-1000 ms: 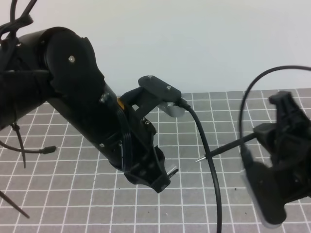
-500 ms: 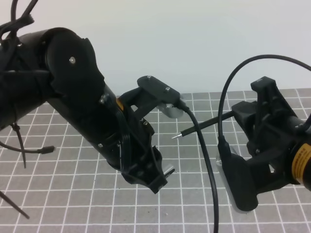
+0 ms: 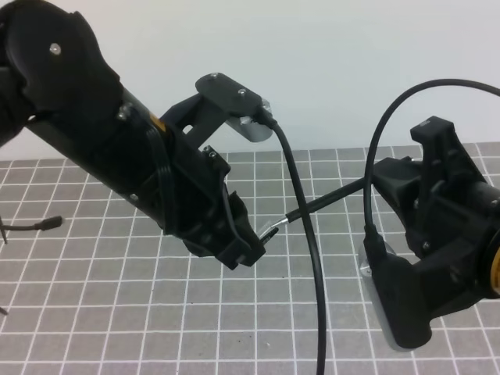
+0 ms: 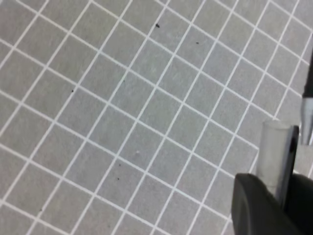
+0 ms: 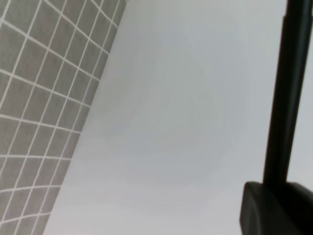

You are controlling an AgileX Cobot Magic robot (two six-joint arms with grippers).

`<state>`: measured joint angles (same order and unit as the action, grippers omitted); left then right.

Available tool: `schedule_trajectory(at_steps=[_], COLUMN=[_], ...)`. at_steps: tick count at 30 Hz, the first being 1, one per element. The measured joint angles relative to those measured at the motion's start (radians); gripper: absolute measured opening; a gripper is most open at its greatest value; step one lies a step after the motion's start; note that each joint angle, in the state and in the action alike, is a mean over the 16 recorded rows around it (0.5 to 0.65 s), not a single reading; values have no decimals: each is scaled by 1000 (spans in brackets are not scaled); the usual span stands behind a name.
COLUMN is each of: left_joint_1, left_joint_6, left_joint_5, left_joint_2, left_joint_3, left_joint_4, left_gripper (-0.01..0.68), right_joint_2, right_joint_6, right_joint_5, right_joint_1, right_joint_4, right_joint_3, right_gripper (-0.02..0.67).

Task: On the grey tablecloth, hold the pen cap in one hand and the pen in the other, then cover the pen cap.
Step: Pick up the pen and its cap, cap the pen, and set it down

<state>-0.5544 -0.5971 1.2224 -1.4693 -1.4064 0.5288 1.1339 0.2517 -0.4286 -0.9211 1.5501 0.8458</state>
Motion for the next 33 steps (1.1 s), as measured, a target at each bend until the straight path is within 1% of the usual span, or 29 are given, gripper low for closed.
schedule_trajectory(at_steps=[6,22,33], left_joint_1=[18,18,18], left_joint_6=[8,25,26], left_joint_5=[0,3,3], left_joint_2=[3,36,38], left_joint_3=[-7,-7,-7], left_joint_4=[44,53,60], left_gripper=[82,82,82], right_joint_2=[-5,-5,-13], right_joint_6=[34,30,-60], right_joint_5=[-1,-34,-52], right_joint_1=[0,0,0], right_joint_4=[0,-7,49], right_joint_3=[0,0,0], right_gripper=[6,6,1])
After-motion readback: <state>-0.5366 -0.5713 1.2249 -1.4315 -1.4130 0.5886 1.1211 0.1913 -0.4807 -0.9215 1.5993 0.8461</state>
